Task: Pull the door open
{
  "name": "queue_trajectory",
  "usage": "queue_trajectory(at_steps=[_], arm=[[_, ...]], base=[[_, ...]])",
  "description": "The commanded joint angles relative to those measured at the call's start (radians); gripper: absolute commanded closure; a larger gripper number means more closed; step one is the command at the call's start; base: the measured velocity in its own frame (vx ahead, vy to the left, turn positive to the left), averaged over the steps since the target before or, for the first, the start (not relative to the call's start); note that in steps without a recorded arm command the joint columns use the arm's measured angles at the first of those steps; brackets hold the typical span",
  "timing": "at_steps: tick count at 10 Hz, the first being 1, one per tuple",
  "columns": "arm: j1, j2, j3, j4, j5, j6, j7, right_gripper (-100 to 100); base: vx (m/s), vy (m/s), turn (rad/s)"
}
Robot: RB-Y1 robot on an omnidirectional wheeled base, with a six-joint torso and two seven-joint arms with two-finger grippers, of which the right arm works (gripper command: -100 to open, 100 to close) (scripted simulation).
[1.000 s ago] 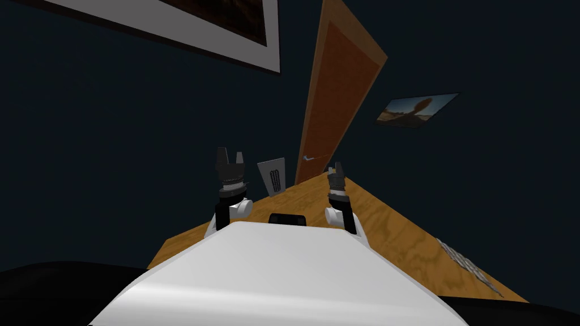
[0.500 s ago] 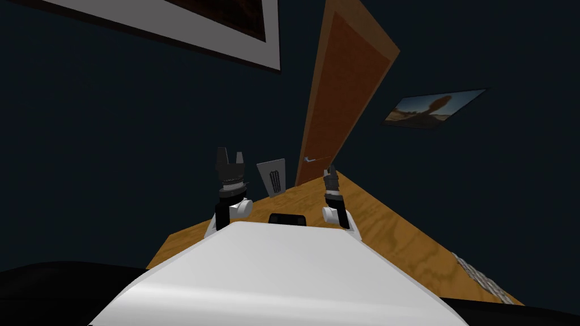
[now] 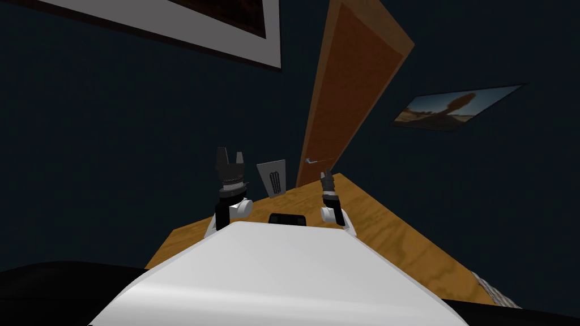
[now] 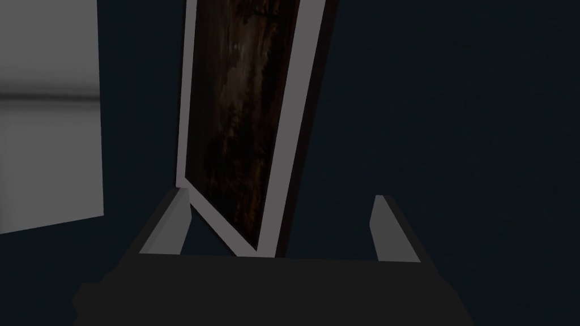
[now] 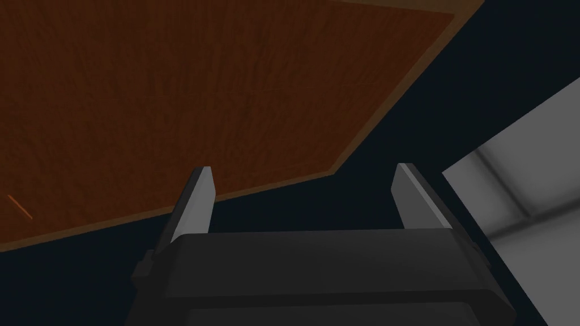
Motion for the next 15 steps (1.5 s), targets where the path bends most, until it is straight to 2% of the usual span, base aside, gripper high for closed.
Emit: queue_trajectory(at_steps=[1,2,3,4,5,6,7,8,9,10,11,12,13,14,15], arm=[[-0.016,-0.011,0.003,0.050,-0.006,-0.015,-0.014,-100],[-0.032,-0.019,0.007,0.081,-0.011,-0.030,-0.025,-100],[-0.032,-0.019,0.007,0.104,-0.011,-0.030,-0.025,-100],[-0.048,-0.028,0.011,0.141,-0.016,-0.046,-0.036,-100],[-0.048,-0.028,0.011,0.155,-0.016,-0.046,-0.036,-100],[-0.065,-0.037,0.015,0.191,-0.022,-0.063,-0.047,-100],[-0.065,-0.037,0.015,0.206,-0.022,-0.063,-0.047,-100],[-0.082,-0.046,0.018,0.238,-0.027,-0.079,-0.059,-100],[-0.082,-0.046,0.018,0.258,-0.027,-0.079,-0.059,-100],[-0.099,-0.055,0.022,0.298,-0.032,-0.096,-0.071,-100],[-0.099,-0.055,0.022,0.311,-0.032,-0.096,-0.071,-100],[-0.116,-0.064,0.026,0.348,-0.038,-0.113,-0.082,-100],[-0.116,-0.064,0.026,0.364,-0.038,-0.113,-0.082,-100],[-0.133,-0.073,0.030,0.389,-0.043,-0.130,-0.094,-100],[-0.133,-0.073,0.030,0.417,-0.043,-0.130,-0.094,-100]], base=[[0.045,-0.050,0.099],[0.065,-0.074,0.158],[0.052,-0.067,0.045],[0.052,-0.059,0.089],[0.038,-0.049,0.052],[0.050,-0.052,0.098],[0.037,-0.043,0.054],[0.040,-0.049,0.084],[0.034,-0.048,0.060],[0.039,-0.061,0.114],[0.035,-0.059,0.059],[0.046,-0.061,0.116],[0.039,-0.047,0.051],[0.035,-0.060,0.093],[0.035,-0.049,0.057]])
